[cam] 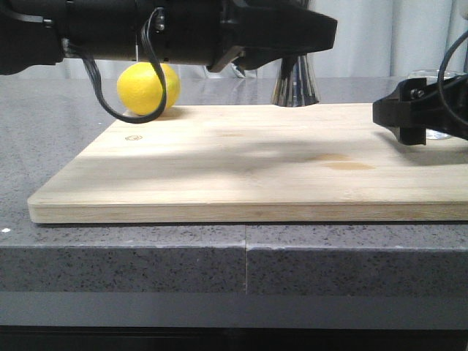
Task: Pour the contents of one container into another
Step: 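Lift the jigger with the left gripper and the beaker with the right gripper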
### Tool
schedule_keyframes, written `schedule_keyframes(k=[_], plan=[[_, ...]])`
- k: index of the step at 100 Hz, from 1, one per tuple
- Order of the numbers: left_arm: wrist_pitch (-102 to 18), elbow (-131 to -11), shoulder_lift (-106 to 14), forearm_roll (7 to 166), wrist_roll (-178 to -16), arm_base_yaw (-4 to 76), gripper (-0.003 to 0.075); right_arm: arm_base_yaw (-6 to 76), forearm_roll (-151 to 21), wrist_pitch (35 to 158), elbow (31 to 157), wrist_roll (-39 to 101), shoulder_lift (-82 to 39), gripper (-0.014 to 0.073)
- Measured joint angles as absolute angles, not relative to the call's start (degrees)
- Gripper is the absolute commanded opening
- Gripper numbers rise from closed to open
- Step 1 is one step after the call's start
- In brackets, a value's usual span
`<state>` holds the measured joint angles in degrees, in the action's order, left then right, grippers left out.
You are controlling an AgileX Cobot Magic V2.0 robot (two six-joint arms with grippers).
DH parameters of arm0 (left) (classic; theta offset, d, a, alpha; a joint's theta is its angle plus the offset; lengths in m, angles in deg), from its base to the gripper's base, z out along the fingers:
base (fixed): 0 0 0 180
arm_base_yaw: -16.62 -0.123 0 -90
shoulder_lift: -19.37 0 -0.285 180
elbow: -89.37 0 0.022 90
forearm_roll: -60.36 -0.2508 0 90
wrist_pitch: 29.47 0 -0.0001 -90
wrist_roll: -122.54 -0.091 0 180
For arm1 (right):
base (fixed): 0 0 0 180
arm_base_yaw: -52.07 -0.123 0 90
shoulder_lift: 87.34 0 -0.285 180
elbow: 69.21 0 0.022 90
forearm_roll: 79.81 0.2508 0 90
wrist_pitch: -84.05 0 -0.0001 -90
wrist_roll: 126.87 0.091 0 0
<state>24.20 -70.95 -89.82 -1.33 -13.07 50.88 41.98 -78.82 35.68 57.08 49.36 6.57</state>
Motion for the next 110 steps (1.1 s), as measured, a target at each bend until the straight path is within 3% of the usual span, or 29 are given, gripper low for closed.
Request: schedule_keyframes(k=[41,75,110], plan=[[24.6,-71.0,-89.8,-1.6,-13.0,50.9,-0.0021,42.0,-78.6,35.6,57.1,48.5,6.8,0.0667],[24.6,-71.0,-89.8,-1.6,-13.0,50.9,-0.0021,42.0,-78.6,35.3,57.1,48.5,6.8,0.0320],[24.7,-71.0,-89.8,-1.7,-13.0,50.9,-0.0021,42.0,-78.5,35.3,57.1,48.5,6.8,0.0293]])
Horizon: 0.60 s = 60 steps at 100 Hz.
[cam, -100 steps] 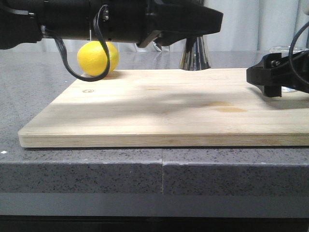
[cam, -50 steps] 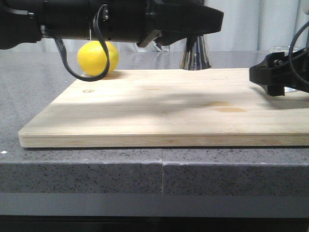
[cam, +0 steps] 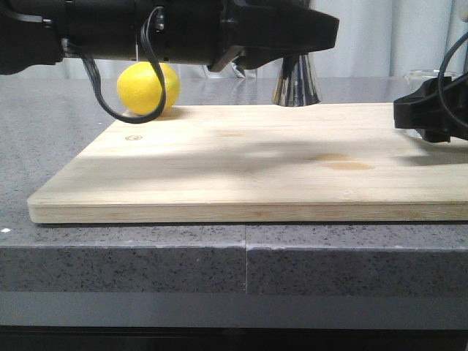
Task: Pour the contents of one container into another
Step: 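Lift the jigger with the left gripper and the beaker with the right gripper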
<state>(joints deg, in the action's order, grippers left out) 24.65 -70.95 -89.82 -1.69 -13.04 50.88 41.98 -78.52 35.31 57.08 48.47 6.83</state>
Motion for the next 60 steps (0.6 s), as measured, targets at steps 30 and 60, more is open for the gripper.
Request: schedule_keyframes(k=[30,60], plan=[[24.7,-71.0,-89.8,-1.7,-13.0,50.9,-0.0021,42.0,-78.5,35.3,57.1,48.5,6.8,0.0293],[24.8,-71.0,-89.8,-1.7,-13.0,50.9,-0.0021,42.0,-78.5,35.3,57.1,48.4,4.2,0.0293]])
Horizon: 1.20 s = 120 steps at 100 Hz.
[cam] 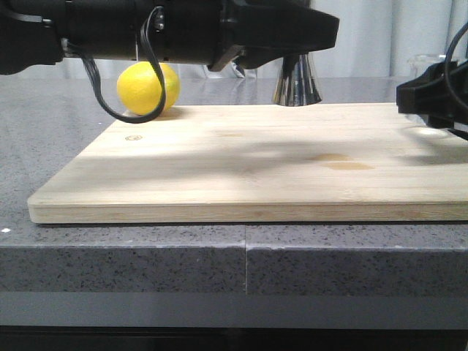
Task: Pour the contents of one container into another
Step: 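Lift the jigger with the left gripper and the beaker with the right gripper, then move the beaker with the right gripper above the jigger's upper cup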
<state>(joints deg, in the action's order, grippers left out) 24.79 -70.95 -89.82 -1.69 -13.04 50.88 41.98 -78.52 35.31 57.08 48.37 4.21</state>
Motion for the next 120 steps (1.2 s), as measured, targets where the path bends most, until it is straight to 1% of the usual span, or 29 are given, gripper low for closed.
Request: schedule_keyframes(k=[24,42,72,90,120], plan=[[24.9,-71.0,-89.8,-1.7,-12.9,50.9,-0.0021,42.0,-78.9,40.2,57.1,48.4,-0.9,0.0293],[24.9,-71.0,-89.8,-2.1,-12.8,50.9,-0.0021,42.0,-80.6,50.1,60.0,48.4,-7.5,0.0293],[24.9,-71.0,-89.8,-2.6,-12.7,50.9,-0.0021,41.4,-84.9,68.0,69.5,48.4,-17.7,0.0293],[24.9,-71.0,-89.8,-3.1,-10.9,50.9,-0.0021,38.0,-88.4,73.4,72.7,48.4,-20.5,0.0293],[25.5,-71.0,-89.8,-6.8,-8.4,50.9,-0.0021,30.9,-92.5,78.6,76.6,48.4,-20.8,0.0293]])
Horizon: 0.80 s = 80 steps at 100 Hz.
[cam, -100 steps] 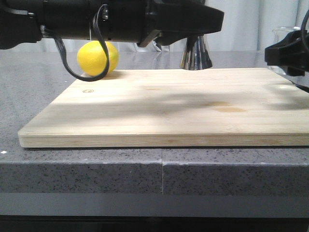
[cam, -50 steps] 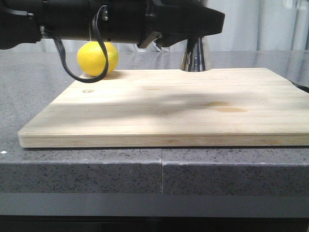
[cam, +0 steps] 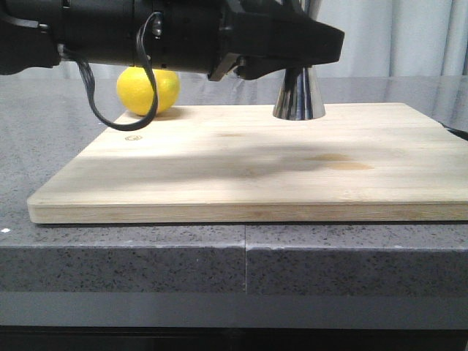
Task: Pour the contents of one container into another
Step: 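Move the beaker with the right gripper above the jigger's upper cup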
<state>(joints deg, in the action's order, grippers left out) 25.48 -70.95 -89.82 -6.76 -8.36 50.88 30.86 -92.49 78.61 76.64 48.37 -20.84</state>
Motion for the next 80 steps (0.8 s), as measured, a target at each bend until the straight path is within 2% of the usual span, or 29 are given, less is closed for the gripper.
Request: schedule_keyframes(k=[51,80], plan=[[27.6,-71.0,-89.8,-9.1,-7.1,50.9,-0.0021,28.8,-99.4,85.8,80.2,48.4,-20.8,0.0293],[27.6,-71.0,-89.8,-9.8,-6.3,50.9,-0.0021,24.4,-105.0,86.0,80.2,48.4,-20.8,0.0293]])
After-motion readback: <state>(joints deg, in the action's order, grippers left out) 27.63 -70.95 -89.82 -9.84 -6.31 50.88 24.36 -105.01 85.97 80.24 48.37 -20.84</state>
